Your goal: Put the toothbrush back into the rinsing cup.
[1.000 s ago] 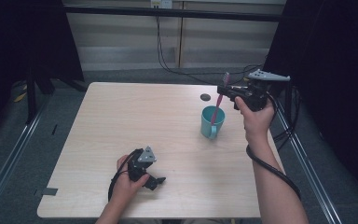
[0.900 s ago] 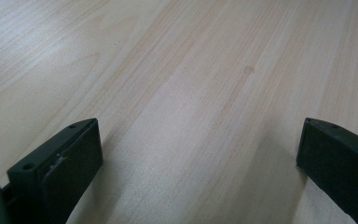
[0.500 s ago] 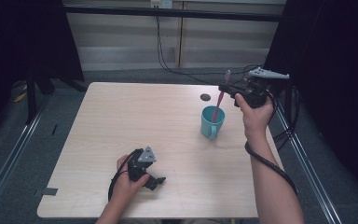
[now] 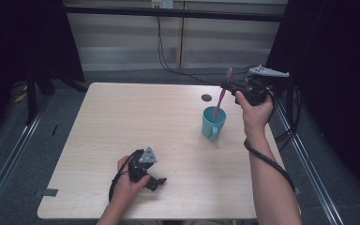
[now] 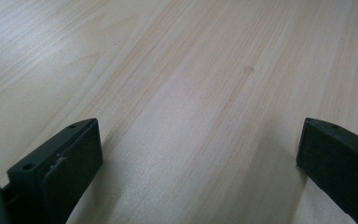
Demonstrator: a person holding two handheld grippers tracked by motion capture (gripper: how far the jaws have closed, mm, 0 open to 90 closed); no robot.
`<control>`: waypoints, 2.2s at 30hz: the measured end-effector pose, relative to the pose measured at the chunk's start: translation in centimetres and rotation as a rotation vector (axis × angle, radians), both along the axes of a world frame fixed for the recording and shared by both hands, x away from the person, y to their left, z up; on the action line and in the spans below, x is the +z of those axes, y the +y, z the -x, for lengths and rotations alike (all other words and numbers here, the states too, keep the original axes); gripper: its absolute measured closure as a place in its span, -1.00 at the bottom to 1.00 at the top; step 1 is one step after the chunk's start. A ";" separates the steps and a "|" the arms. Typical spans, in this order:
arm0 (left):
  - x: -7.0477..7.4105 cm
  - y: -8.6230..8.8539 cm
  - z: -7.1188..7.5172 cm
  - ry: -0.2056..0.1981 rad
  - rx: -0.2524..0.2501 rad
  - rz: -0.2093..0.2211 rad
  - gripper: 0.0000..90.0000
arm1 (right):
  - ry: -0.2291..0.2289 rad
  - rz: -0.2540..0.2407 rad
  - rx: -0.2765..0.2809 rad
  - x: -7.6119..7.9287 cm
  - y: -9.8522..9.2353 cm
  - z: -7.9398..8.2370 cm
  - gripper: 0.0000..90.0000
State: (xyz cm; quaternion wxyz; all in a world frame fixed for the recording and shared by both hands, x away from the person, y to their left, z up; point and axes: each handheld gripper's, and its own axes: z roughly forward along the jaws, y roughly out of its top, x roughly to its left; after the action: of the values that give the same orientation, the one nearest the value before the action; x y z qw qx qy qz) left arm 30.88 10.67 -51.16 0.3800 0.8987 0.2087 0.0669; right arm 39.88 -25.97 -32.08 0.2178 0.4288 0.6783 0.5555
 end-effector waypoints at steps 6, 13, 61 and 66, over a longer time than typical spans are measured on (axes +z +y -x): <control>0.0 0.0 0.0 0.000 0.000 0.000 -1.00 | 0.002 0.001 -0.022 -0.4 0.0 -0.3 0.88; 0.0 0.0 0.0 0.000 0.000 0.000 -1.00 | 0.008 0.030 -0.034 -0.9 -0.1 -0.6 0.88; 0.0 0.0 0.0 -0.002 0.004 0.002 -1.00 | 0.047 0.017 -0.094 -7.9 -1.2 -0.3 0.87; 0.0 0.0 0.0 -0.002 0.004 0.003 -1.00 | 0.038 0.006 -0.097 -8.3 -1.2 0.0 0.87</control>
State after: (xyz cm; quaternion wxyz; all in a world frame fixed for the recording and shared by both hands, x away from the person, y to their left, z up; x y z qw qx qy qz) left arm 30.85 10.64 -51.20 0.3812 0.8977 0.2102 0.0681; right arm 39.92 -27.17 -40.34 0.2327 0.4710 0.6626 0.5339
